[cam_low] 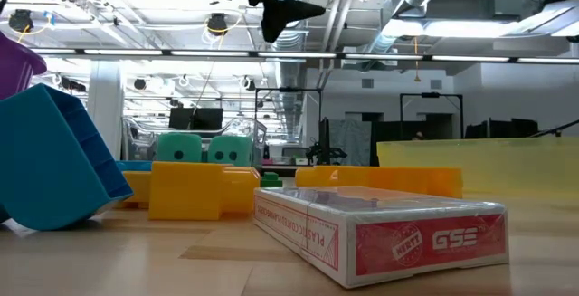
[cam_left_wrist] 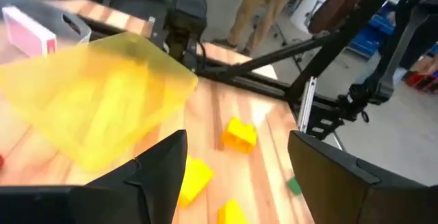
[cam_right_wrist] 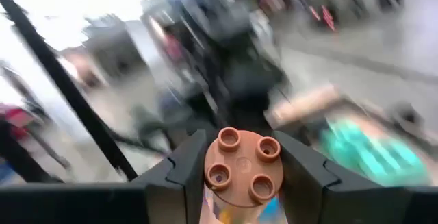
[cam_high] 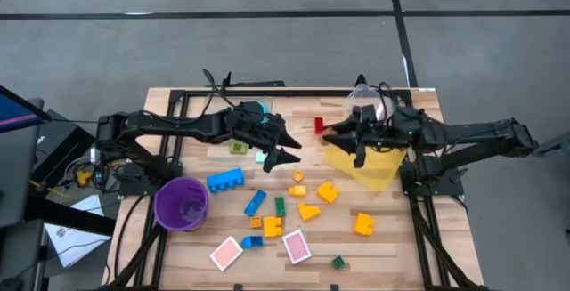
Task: Pick & Place Toys
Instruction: Put the brown game piece into the yellow bin, then put the blue game piece into the yellow bin
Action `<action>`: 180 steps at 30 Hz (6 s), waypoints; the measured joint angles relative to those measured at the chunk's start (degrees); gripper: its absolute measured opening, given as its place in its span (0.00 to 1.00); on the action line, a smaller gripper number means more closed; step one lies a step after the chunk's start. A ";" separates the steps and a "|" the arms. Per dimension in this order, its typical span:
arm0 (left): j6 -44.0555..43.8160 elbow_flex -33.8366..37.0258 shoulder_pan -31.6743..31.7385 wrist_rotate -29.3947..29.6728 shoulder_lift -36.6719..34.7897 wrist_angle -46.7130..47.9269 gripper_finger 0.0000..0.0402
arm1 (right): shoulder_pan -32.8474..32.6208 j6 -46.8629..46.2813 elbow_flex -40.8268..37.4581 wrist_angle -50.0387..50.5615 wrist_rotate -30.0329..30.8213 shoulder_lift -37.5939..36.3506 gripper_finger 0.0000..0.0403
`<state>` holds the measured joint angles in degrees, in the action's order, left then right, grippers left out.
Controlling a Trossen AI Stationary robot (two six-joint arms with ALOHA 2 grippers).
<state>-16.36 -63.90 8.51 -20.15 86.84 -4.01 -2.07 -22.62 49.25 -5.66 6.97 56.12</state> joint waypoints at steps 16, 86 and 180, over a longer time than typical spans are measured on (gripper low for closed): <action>1.13 -0.07 0.26 3.67 -6.64 1.45 0.51 | -6.81 -33.29 -0.23 52.74 12.56 -0.51 0.33; 0.90 -0.09 2.49 12.43 -10.31 0.99 0.44 | -21.96 -80.93 -10.14 71.63 14.47 19.86 0.51; -10.01 -13.25 -35.77 33.83 -5.27 46.67 0.75 | -21.96 -39.58 4.59 59.39 58.20 -11.35 0.51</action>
<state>-26.37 -77.14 -27.26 13.68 81.56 42.65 -24.03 -62.20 53.84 53.73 65.17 44.78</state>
